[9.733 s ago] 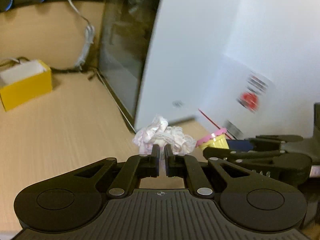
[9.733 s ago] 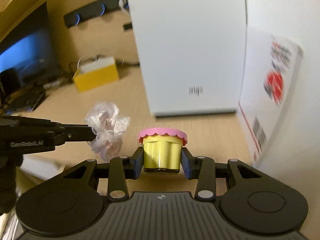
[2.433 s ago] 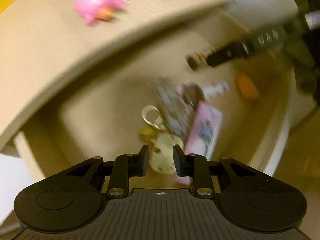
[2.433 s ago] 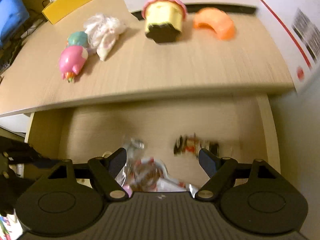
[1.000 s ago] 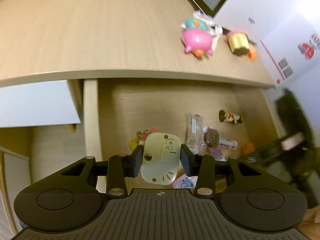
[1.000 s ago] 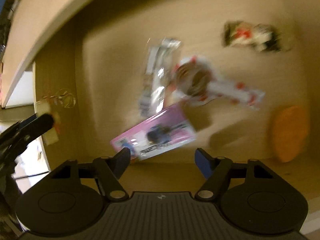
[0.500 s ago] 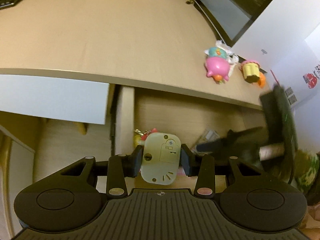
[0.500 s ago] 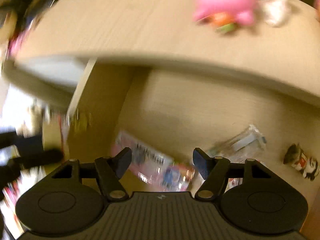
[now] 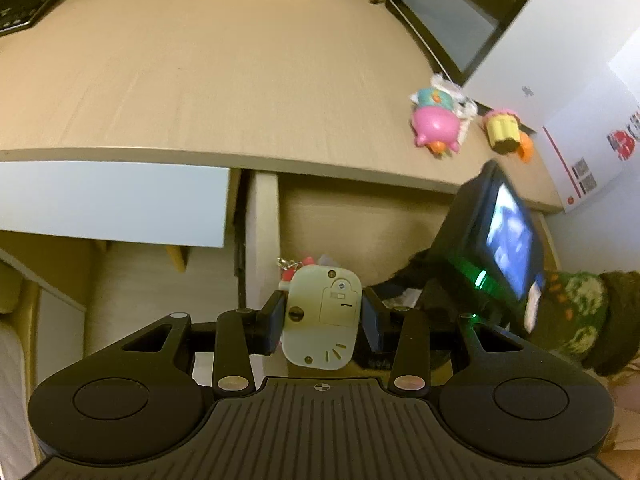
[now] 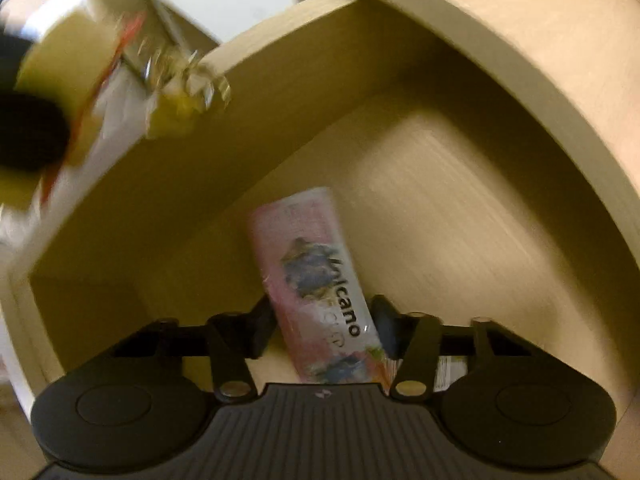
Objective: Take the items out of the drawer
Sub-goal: 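Grasp the pink Volcano card with the right tool while the left tool holds the keychain, then release the keychain on the desk with the left tool while the right tool sets the card beside it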
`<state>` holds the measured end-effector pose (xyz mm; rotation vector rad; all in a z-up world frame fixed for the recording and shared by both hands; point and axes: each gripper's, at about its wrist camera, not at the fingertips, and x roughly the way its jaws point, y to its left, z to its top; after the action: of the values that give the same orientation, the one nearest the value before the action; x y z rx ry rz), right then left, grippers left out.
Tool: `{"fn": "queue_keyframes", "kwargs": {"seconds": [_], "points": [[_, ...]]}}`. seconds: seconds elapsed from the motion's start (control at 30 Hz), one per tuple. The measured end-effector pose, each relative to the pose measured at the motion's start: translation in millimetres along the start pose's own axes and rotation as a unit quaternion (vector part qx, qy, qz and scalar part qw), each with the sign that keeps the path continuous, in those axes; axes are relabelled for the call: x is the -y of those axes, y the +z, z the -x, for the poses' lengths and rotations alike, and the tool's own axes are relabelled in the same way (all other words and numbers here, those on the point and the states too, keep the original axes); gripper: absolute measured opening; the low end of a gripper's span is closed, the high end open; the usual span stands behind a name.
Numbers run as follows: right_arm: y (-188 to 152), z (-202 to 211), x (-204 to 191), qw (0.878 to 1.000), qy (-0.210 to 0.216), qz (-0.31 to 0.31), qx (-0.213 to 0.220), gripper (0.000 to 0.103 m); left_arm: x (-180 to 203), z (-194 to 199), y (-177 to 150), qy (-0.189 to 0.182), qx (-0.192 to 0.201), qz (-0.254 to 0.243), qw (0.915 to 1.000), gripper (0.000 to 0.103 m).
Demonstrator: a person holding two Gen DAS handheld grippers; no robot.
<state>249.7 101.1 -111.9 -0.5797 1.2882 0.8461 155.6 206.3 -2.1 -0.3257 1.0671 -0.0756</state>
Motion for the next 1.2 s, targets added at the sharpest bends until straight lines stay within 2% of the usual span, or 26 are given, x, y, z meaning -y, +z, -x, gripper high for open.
{"fn": "queue_keyframes", "kwargs": {"seconds": [0.1, 0.23, 0.4, 0.5, 0.57, 0.7, 0.83, 0.93, 1.03, 1.1, 1.2], "points": [[-13.9, 20.6, 12.8, 0.998, 0.006, -0.056, 0.02, 0.044, 5.7, -5.0, -5.0, 0.002, -0.013, -0.017, 0.9998, 0.045], [-46.0, 59.3, 21.7, 0.992, -0.017, -0.115, 0.056, 0.044, 19.2, -18.4, -14.1, 0.0, -0.042, -0.054, 0.9977, 0.045], [-94.3, 123.8, 28.7, 0.973, -0.053, -0.188, 0.127, 0.044, 45.2, -27.1, -14.0, -0.033, -0.062, -0.104, 0.9921, 0.045], [-117.7, 162.9, 41.9, 0.954, -0.066, -0.237, 0.173, 0.044, 65.5, -19.5, 5.7, -0.061, -0.035, -0.129, 0.9892, 0.045], [-139.6, 195.2, 70.0, 0.94, -0.08, -0.263, 0.2, 0.044, 79.4, -12.4, 25.5, -0.07, -0.005, -0.143, 0.9872, 0.045], [-149.4, 232.0, 95.1, 0.918, -0.103, -0.3, 0.239, 0.044, 95.1, 0.9, 67.3, -0.069, 0.067, -0.149, 0.9841, 0.045], [-154.8, 238.3, 116.9, 0.904, -0.127, -0.314, 0.262, 0.044, 93.6, -6.9, 103.2, -0.05, 0.119, -0.112, 0.9853, 0.045], [-156.7, 229.8, 120.6, 0.898, -0.139, -0.324, 0.264, 0.044, 81.7, -19.6, 117.2, -0.024, 0.138, -0.076, 0.9873, 0.045], [-157.8, 218.0, 126.8, 0.898, -0.143, -0.33, 0.253, 0.044, 72.9, -43.9, 122.3, 0.004, 0.127, -0.065, 0.9897, 0.045], [-156.6, 212.5, 127.0, 0.901, -0.144, -0.331, 0.242, 0.044, 68.8, -64.6, 120.3, 0.023, 0.106, -0.06, 0.9923, 0.045], [-159.2, 216.6, 121.8, 0.905, -0.149, -0.322, 0.233, 0.044, 61.6, -83.1, 111.7, 0.029, 0.087, -0.052, 0.9944, 0.047]]}}
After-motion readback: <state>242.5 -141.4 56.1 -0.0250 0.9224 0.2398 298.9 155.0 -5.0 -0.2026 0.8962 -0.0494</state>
